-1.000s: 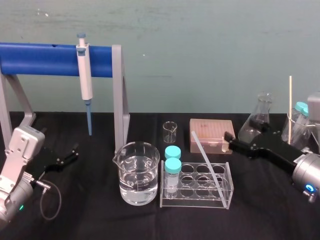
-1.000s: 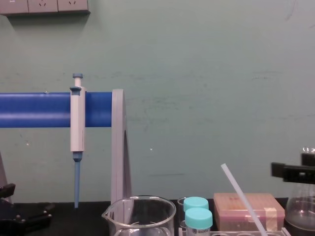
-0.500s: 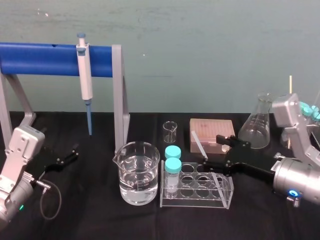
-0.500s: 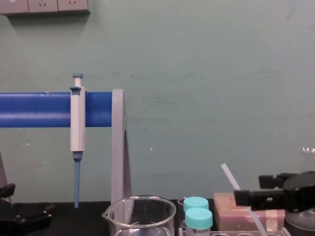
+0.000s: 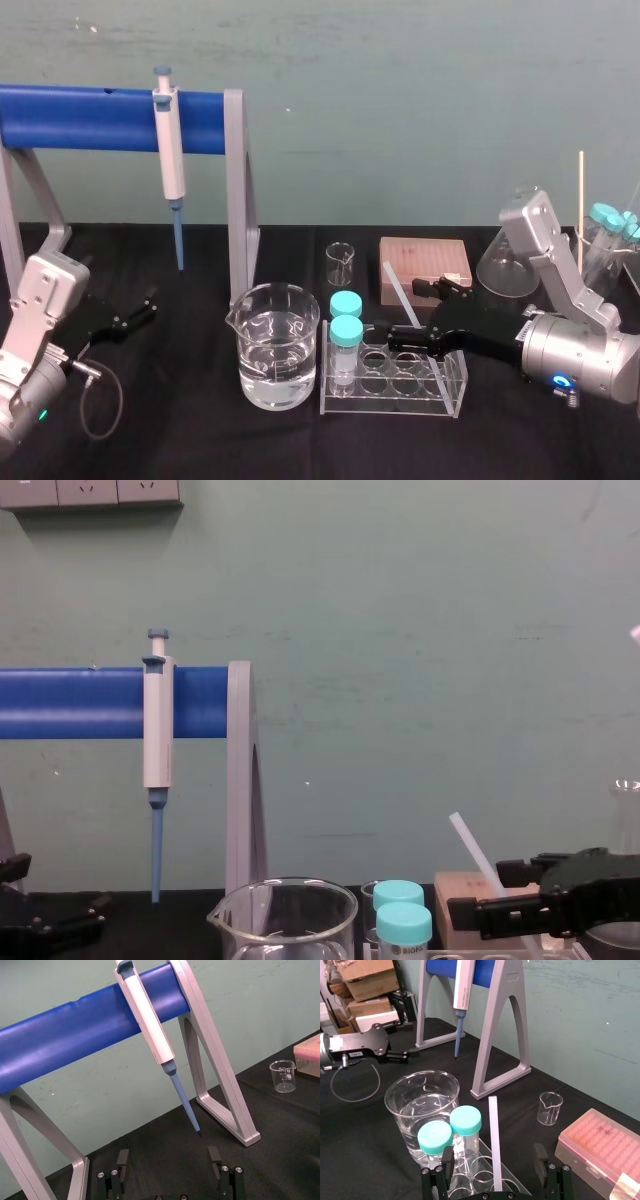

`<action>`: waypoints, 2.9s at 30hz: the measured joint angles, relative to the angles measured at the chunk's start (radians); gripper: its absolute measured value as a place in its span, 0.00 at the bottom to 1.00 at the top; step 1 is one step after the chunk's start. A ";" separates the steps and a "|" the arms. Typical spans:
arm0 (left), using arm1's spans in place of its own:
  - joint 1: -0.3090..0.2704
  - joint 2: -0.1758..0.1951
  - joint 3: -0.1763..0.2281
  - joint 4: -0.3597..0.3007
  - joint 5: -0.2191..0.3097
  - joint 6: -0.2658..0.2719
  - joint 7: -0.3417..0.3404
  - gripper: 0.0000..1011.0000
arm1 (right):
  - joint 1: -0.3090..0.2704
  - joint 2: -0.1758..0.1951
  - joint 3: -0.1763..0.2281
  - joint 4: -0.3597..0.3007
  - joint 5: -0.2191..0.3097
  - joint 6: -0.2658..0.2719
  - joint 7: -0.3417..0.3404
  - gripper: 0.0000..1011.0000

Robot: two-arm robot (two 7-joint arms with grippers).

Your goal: Pick up the stirring rod with one hand, then place it down.

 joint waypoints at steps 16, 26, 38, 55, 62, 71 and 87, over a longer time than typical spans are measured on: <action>0.000 0.000 0.000 0.000 0.000 0.000 0.000 0.99 | 0.008 -0.009 -0.003 0.012 -0.011 -0.004 -0.001 0.95; 0.000 0.000 0.000 0.000 0.000 0.000 0.000 0.99 | 0.007 -0.008 -0.002 0.010 -0.009 -0.004 -0.002 0.67; 0.000 0.000 0.000 0.000 0.000 0.000 0.000 0.99 | 0.006 -0.007 -0.001 0.009 -0.008 -0.003 -0.003 0.29; 0.000 0.000 0.000 0.000 0.000 0.000 0.000 0.99 | 0.006 -0.007 -0.001 0.008 -0.007 -0.003 -0.003 0.07; 0.000 0.000 0.000 0.000 0.000 0.000 0.000 0.99 | -0.041 -0.028 0.042 0.004 -0.021 -0.137 -0.028 0.07; 0.000 0.000 0.000 0.000 0.000 0.000 0.000 0.99 | -0.105 -0.060 0.108 0.006 -0.018 -0.322 -0.029 0.07; 0.000 0.000 0.000 0.000 0.000 0.000 0.000 0.99 | -0.141 -0.089 0.213 -0.027 0.088 -0.389 0.038 0.07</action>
